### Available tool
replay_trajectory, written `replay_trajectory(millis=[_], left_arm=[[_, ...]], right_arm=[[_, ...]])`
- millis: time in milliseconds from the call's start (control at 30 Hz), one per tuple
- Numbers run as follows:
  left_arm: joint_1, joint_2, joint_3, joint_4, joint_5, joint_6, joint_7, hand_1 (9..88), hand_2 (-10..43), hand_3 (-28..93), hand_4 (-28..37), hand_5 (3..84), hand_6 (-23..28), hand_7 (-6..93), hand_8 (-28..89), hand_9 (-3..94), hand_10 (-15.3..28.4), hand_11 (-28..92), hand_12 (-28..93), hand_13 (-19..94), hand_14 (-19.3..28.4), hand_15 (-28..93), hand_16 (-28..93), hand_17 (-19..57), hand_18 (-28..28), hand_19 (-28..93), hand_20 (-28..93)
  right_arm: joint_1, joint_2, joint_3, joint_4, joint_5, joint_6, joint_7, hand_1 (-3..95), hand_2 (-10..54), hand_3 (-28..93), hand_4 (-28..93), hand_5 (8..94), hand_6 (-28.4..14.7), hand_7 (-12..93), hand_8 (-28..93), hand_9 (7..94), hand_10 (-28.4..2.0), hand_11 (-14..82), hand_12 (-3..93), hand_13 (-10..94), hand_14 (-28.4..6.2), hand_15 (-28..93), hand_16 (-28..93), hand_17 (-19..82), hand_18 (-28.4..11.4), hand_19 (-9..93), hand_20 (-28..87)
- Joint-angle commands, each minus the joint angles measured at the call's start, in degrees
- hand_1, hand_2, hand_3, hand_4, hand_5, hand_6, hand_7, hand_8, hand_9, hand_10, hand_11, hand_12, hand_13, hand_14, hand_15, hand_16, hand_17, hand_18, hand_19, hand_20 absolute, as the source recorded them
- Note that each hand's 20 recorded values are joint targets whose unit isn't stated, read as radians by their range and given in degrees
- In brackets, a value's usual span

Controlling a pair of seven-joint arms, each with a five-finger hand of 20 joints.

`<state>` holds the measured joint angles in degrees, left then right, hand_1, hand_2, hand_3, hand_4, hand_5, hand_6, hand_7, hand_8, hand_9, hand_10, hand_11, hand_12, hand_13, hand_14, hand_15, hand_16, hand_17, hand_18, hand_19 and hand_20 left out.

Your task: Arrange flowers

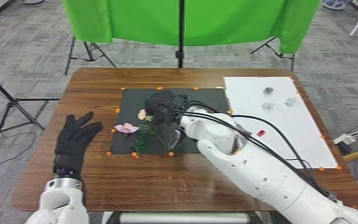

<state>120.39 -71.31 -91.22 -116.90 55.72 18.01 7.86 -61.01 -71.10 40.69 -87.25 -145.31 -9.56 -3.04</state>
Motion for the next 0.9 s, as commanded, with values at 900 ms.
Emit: replay_trajectory(millis=[900], left_arm=[[0.6, -0.2, -0.15, 0.14, 0.13, -0.57, -1.18, 18.5, 15.0, 59, -28.3, 47.2, 3.7, 10.2, -6, 52.7, 14.5, 17, 17, 40, 17.0, 16, 3, 8.1, 13.0, 16, 24]], right_arm=[[-3.0, 4.8, 7.3, -9.7, 6.6, 4.2, 7.3, 43.4, -9.5, 68, -20, 64.2, -0.8, 16, -9, 67.3, -15.0, 14.2, 17.7, 83, -3.1, 64, 31, 60, -11.5, 93, 59]])
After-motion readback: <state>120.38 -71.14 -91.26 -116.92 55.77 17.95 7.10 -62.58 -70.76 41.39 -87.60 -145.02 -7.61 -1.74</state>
